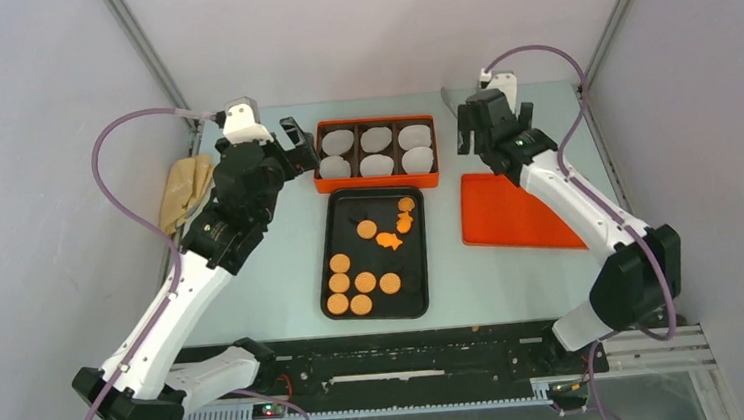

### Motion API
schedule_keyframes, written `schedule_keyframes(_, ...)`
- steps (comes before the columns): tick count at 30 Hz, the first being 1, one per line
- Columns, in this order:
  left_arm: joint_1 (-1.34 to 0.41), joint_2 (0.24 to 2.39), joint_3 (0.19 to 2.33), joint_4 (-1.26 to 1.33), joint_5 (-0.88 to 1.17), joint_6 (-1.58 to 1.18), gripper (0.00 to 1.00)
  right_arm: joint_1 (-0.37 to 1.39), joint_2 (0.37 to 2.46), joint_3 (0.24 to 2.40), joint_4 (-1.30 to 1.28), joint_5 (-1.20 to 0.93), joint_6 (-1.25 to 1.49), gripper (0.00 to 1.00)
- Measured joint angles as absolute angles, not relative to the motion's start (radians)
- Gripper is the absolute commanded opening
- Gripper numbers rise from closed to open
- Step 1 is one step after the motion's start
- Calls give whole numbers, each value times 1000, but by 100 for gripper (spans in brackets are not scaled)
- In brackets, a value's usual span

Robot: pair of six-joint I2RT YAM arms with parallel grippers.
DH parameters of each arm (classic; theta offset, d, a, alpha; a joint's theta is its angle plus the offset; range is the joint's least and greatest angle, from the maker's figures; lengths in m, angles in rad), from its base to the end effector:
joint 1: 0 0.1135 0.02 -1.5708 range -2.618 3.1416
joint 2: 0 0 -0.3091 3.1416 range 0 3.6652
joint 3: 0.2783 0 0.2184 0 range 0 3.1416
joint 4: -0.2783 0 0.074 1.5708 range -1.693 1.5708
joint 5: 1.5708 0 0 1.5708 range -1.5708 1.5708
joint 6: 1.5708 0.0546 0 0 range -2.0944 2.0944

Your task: Pack the cookies

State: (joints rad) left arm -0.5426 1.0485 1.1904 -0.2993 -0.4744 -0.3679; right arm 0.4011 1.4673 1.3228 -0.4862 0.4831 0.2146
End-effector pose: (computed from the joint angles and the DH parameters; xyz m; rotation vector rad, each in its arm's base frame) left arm 0.1724 -0.0748 0.4513 -0.1992 1.7063 -0.2663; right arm 0.2892 0.0951 0.3779 0.0664 2.1239 -0.1705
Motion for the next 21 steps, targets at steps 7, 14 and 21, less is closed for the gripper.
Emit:
schedule_keyframes(7,-543,1058,1192,-309,-484,-355,100,494,1674,1530,-636,954,203,100)
schedule_keyframes(14,-539,1142,1263,-412,-571,-342,100,503,1790,1627,-852,1146,260,100)
schedule_keyframes(21,-517,1216,1412,-508,-651,-380,100,439,1729,1637,-876,1011,278,100)
